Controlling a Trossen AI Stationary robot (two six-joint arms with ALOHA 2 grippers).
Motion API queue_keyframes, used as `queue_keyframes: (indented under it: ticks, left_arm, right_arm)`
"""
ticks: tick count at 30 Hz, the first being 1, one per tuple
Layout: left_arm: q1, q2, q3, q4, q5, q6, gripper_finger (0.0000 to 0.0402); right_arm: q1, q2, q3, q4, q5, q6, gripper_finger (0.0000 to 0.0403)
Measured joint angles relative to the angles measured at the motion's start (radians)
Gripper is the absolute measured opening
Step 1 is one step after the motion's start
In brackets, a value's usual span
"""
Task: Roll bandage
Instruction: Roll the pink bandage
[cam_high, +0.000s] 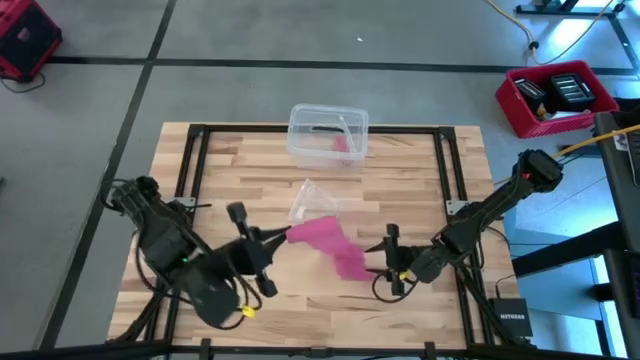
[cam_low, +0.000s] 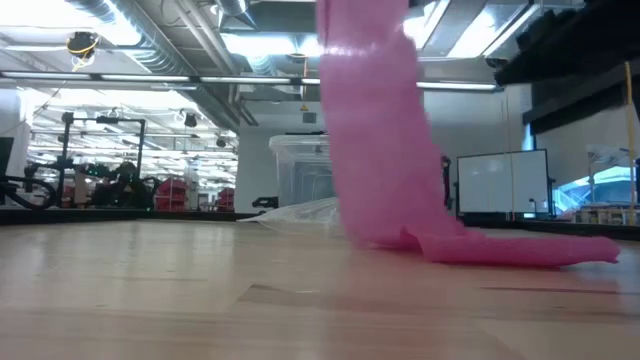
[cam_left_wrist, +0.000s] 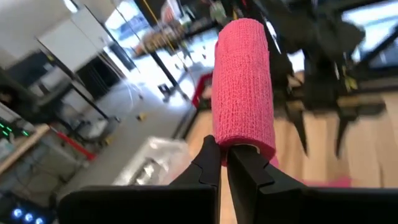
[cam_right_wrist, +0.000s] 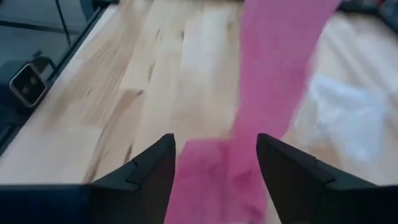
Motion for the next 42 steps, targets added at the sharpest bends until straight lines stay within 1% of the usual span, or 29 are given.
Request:
queue_keyframes:
  ticks: [3, 5, 7, 9, 11, 12, 15, 17, 21, 23, 25, 27, 29, 31, 42]
  left_arm:
    - [0.007, 0.000, -0.089, -0.011, 0.042, -0.082, 0.0005]
    - [0.015, 0.002, -0.135, -0.002, 0.091, -0.137, 0.0005]
    - [0.031, 0.001, -0.181, 0.041, 0.167, -0.179, 0.0005]
    - [0.054, 0.001, -0.230, 0.109, 0.274, -0.191, 0.0005]
    - [0.086, 0.001, -0.287, 0.217, 0.414, -0.179, 0.0005]
    - [0.102, 0.001, -0.322, 0.301, 0.483, -0.144, 0.0005]
    - [0.146, -0.006, -0.438, 0.572, 0.616, 0.001, 0.0005]
    - [0.179, -0.030, -0.516, 0.707, 0.668, 0.052, 0.0005]
    - [0.222, -0.124, -0.696, 0.891, 0.673, 0.095, 0.0005]
    - [0.230, -0.184, -0.798, 0.983, 0.648, 0.095, 0.0005]
    - [0.230, -0.233, -0.885, 1.075, 0.627, 0.094, 0.0005]
    - [0.227, -0.267, -0.949, 1.123, 0.596, 0.087, 0.0005]
    - [0.220, -0.279, -0.978, 1.129, 0.575, 0.076, 0.0005]
    - [0.219, -0.279, -0.987, 1.107, 0.561, 0.072, 0.0005]
    - [0.219, -0.279, -0.986, 1.119, 0.554, 0.142, 0.0005]
  right_arm:
    - [0.000, 0.000, 0.000, 0.077, 0.044, -0.076, 0.0225]
    - [0.000, 0.000, 0.000, 0.111, 0.057, -0.115, 0.0225]
    - [0.000, -0.011, 0.000, 0.120, 0.059, -0.131, 0.0225]
    - [0.000, -0.037, 0.000, 0.122, 0.060, -0.138, 0.0225]
    - [0.000, -0.069, 0.000, 0.117, 0.059, -0.140, 0.0224]
    - [0.000, -0.087, 0.000, 0.109, 0.051, -0.141, 0.0224]
    - [0.001, -0.134, 0.000, 0.092, 0.029, -0.141, 0.0224]
    - [0.001, -0.140, 0.000, 0.089, 0.027, -0.140, 0.0224]
    - [0.001, -0.141, -0.012, 0.104, 0.026, -0.142, 0.0224]
    - [0.000, -0.141, -0.048, 0.133, 0.034, -0.126, 0.0224]
    - [0.000, -0.140, -0.102, 0.201, 0.038, -0.107, 0.0224]
    - [0.000, -0.140, -0.152, 0.281, 0.037, -0.082, 0.0224]
    - [0.000, -0.140, -0.186, 0.339, 0.036, -0.070, 0.0224]
    - [0.000, -0.140, -0.194, 0.360, 0.035, -0.071, 0.0224]
    - [0.000, -0.140, -0.195, 0.342, 0.034, -0.073, 0.0224]
